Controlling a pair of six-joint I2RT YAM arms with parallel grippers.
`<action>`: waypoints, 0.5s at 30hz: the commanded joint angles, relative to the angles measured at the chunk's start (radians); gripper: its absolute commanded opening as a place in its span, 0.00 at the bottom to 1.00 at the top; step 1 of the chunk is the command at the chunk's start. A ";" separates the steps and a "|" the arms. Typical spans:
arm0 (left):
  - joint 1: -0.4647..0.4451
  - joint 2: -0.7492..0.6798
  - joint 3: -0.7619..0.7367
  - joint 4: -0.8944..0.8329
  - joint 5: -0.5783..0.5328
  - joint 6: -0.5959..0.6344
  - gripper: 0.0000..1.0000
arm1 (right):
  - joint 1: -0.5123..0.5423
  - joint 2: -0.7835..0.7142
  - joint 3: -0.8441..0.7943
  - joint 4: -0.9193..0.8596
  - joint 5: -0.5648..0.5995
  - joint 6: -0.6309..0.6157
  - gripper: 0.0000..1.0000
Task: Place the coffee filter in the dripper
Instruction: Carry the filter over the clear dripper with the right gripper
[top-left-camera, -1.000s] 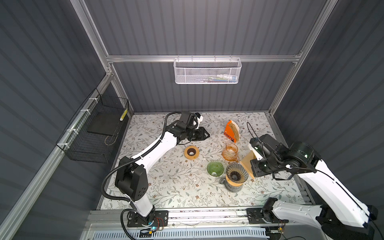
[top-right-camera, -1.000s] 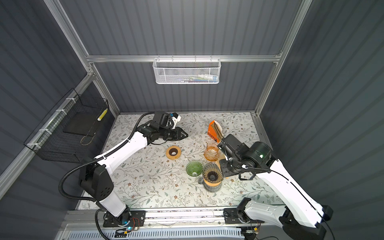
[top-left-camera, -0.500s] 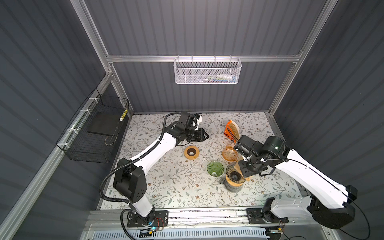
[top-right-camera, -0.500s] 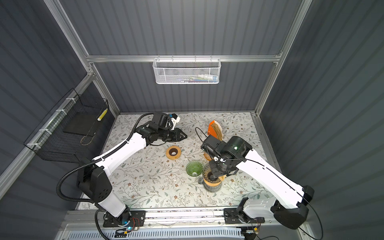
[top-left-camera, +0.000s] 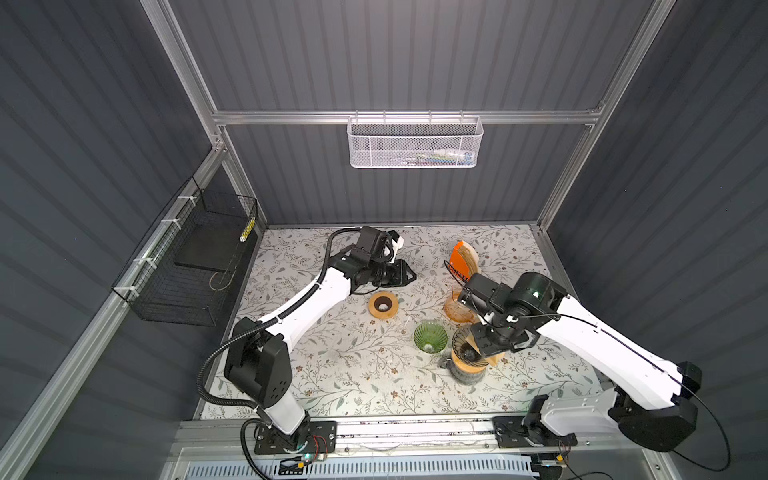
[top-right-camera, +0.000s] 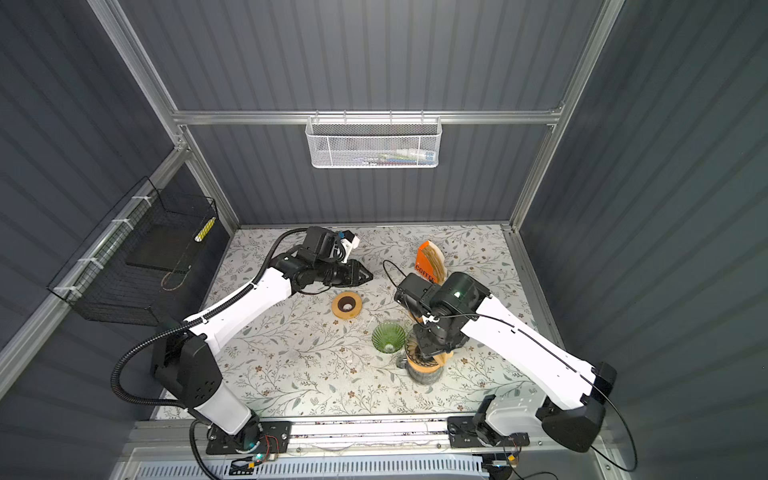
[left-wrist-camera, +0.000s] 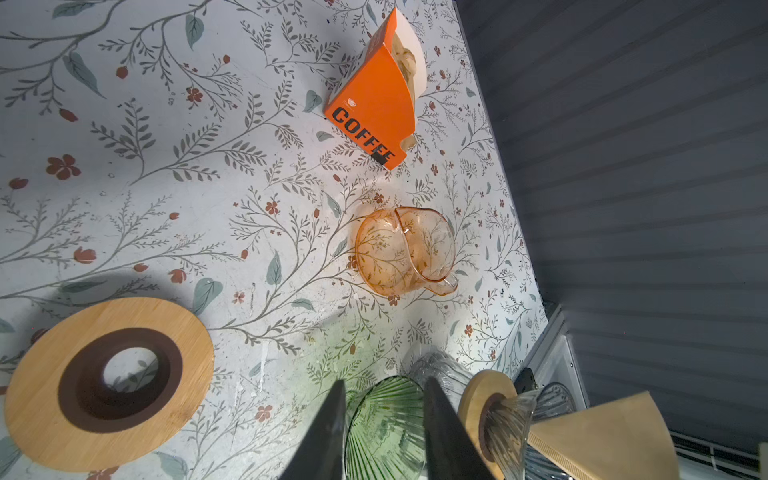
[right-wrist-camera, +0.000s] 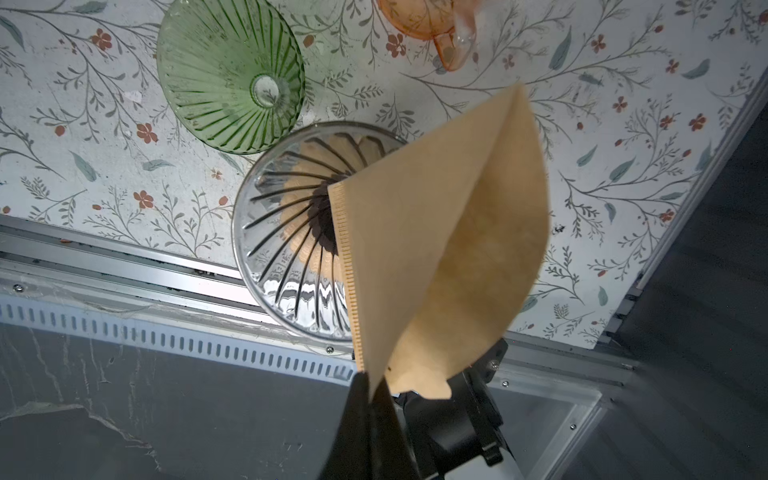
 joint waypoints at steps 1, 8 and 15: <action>0.007 -0.047 -0.024 -0.009 -0.005 0.030 0.32 | 0.010 0.018 -0.012 -0.021 -0.001 0.016 0.00; 0.007 -0.063 -0.041 -0.023 0.007 0.046 0.33 | 0.013 0.046 -0.003 -0.002 -0.001 0.018 0.05; 0.008 -0.086 -0.041 -0.023 0.022 0.044 0.33 | 0.013 0.036 0.001 0.061 -0.018 0.021 0.25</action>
